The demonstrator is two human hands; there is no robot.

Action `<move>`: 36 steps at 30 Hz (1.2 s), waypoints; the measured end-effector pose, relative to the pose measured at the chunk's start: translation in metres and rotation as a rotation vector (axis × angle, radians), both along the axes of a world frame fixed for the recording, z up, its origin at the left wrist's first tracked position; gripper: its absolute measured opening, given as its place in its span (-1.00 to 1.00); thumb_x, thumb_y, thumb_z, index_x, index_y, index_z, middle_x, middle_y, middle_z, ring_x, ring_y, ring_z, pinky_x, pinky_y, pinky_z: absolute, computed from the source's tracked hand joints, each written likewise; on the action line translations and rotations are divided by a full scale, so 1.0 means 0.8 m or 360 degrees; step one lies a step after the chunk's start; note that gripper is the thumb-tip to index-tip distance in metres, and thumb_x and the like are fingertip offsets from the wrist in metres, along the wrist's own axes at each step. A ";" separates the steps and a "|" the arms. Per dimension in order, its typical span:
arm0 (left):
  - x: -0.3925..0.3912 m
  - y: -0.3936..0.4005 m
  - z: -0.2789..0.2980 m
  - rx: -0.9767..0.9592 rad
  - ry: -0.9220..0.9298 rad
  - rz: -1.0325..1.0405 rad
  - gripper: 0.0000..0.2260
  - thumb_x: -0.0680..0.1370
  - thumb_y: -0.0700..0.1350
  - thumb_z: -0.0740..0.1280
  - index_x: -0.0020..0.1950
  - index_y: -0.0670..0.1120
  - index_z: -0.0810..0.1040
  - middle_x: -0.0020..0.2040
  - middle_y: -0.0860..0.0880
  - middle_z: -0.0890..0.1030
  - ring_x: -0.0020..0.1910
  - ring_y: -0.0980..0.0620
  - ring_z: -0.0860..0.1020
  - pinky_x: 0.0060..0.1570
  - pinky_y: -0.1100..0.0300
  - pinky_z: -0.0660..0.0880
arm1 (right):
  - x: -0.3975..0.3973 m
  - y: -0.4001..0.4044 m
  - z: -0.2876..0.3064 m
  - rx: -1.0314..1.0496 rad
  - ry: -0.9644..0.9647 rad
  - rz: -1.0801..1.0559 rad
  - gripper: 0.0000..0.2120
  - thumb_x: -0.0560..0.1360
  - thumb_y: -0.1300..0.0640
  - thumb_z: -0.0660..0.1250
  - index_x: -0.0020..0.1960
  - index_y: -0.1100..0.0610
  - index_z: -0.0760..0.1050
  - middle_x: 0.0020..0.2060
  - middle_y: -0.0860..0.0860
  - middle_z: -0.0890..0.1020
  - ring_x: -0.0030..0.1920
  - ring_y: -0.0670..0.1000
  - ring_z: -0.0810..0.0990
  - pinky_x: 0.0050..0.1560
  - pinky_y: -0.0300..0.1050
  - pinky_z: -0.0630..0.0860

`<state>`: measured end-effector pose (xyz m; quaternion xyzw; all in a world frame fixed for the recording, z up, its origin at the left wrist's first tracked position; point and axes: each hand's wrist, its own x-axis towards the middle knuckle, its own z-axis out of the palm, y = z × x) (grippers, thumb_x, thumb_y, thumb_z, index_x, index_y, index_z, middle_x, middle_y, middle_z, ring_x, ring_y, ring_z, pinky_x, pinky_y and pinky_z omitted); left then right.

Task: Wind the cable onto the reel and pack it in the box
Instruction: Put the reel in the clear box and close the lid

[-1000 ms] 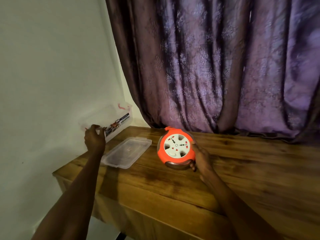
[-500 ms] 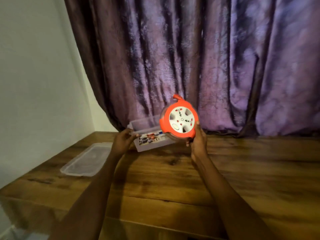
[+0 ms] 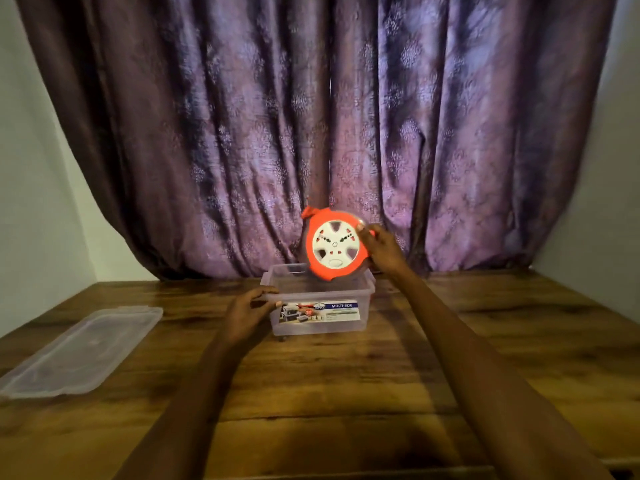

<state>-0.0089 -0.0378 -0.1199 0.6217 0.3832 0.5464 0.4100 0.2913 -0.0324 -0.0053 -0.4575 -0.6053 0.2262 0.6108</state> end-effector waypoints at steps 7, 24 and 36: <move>-0.002 0.008 -0.013 0.0202 0.0357 0.0258 -0.54 0.49 0.10 0.47 0.38 0.28 0.48 0.09 0.11 0.68 -0.04 0.09 0.69 -0.19 -0.08 0.68 | -0.006 0.011 -0.011 -0.0216 -0.0595 0.0208 -0.72 0.62 -0.03 0.29 0.04 0.21 0.54 -0.20 0.04 0.58 -0.23 -0.06 0.49 -0.25 -0.20 0.42; -0.003 -0.004 -0.010 0.0393 0.0584 0.0466 -0.60 0.45 0.31 0.40 0.28 0.40 0.50 0.07 0.29 0.67 -0.17 0.23 0.66 -0.30 0.01 0.67 | -0.047 0.053 -0.024 -0.0598 -0.1668 -0.0089 -0.60 0.67 -0.05 0.10 0.41 0.13 0.40 0.33 0.16 0.54 0.20 0.16 0.56 0.18 0.00 0.47; -0.026 -0.020 -0.007 0.0248 0.0903 0.0548 -0.34 0.48 0.37 0.32 0.53 0.40 0.14 0.17 0.16 0.64 0.06 0.12 0.66 -0.04 -0.02 0.64 | -0.058 0.035 -0.029 -0.0191 -0.1553 -0.0458 -0.72 0.59 0.00 0.21 0.18 0.08 0.58 0.12 0.12 0.62 0.03 0.18 0.61 0.04 0.04 0.56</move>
